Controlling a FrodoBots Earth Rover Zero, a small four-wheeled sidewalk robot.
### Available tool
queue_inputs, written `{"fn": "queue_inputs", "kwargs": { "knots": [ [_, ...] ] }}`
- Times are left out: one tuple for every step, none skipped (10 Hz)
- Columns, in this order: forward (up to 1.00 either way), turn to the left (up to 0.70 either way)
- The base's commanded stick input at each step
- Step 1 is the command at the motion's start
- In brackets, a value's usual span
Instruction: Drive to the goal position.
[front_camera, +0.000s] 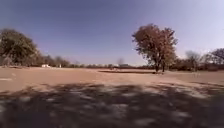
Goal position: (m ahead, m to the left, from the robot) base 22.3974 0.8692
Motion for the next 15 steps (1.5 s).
{"fn": "queue_inputs", "kwargs": {
  "knots": [
    [0.50, 0.00],
    [0.50, 0.00],
    [0.50, 0.00],
    [0.50, 0.00],
    [0.50, 0.00],
    [0.50, 0.00],
    [0.50, 0.00],
    [0.50, 0.00],
    [0.50, 0.00],
    [0.50, 0.00],
    [0.50, 0.00],
    [0.50, 0.00],
    [0.50, 0.00],
    [0.50, 0.00],
    [0.50, 0.00]
  ]
}}
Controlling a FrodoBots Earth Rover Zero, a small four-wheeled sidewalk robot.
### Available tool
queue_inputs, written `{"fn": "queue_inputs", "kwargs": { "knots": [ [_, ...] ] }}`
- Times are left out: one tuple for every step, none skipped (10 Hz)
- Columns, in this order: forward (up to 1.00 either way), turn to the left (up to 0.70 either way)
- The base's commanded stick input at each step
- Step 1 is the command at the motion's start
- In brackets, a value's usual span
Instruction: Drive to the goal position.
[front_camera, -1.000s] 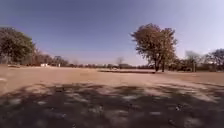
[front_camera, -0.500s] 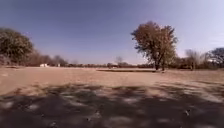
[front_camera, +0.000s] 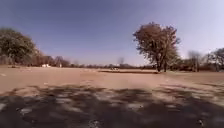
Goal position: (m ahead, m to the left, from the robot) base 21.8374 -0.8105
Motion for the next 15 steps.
{"fn": "queue_inputs", "kwargs": {
  "knots": [
    [0.50, 0.00],
    [0.50, 0.00],
    [0.50, 0.00],
    [0.50, 0.00],
    [0.50, 0.00],
    [0.50, 0.00],
    [0.50, 0.00],
    [0.50, 0.00],
    [0.50, 0.00],
    [0.50, 0.00],
    [0.50, 0.00],
    [0.50, 0.00],
    [0.50, 0.00],
    [0.50, 0.00],
    [0.50, 0.00]
  ]
}}
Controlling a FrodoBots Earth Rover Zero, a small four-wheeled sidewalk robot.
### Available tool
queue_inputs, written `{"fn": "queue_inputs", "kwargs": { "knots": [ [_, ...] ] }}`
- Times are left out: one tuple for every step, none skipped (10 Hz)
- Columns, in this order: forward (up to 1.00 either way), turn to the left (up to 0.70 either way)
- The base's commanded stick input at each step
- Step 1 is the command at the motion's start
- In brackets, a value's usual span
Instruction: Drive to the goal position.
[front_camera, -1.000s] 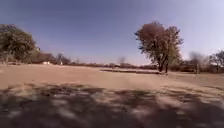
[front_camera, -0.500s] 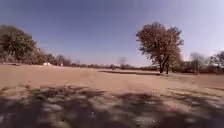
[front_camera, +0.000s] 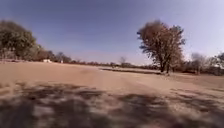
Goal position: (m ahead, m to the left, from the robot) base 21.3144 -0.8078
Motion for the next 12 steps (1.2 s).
{"fn": "queue_inputs", "kwargs": {
  "knots": [
    [0.50, 0.00],
    [0.50, 0.00],
    [0.50, 0.00],
    [0.50, 0.00],
    [0.50, 0.00],
    [0.50, 0.00],
    [0.50, 0.00],
    [0.50, 0.00],
    [0.50, 0.00],
    [0.50, 0.00],
    [0.50, 0.00],
    [0.50, 0.00]
  ]
}}
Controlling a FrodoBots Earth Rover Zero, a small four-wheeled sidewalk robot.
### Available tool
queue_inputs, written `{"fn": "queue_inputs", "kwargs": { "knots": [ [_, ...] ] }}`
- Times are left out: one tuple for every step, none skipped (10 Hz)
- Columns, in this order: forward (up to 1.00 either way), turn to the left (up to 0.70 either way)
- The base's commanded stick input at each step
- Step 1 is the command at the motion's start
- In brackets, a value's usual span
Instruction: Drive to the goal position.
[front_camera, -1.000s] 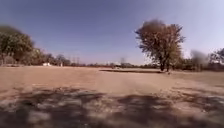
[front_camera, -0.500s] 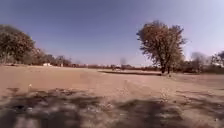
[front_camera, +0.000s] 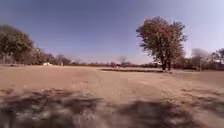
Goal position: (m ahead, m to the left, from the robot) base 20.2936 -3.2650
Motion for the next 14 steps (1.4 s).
{"fn": "queue_inputs", "kwargs": {
  "knots": [
    [0.50, 0.00],
    [0.50, 0.00],
    [0.50, 0.00],
    [0.50, 0.00],
    [0.50, 0.00],
    [0.50, 0.00],
    [0.50, 0.00],
    [0.50, 0.00],
    [0.50, 0.00],
    [0.50, 0.00],
    [0.50, 0.00],
    [0.50, 0.00],
    [0.50, 0.00],
    [0.50, 0.00]
  ]
}}
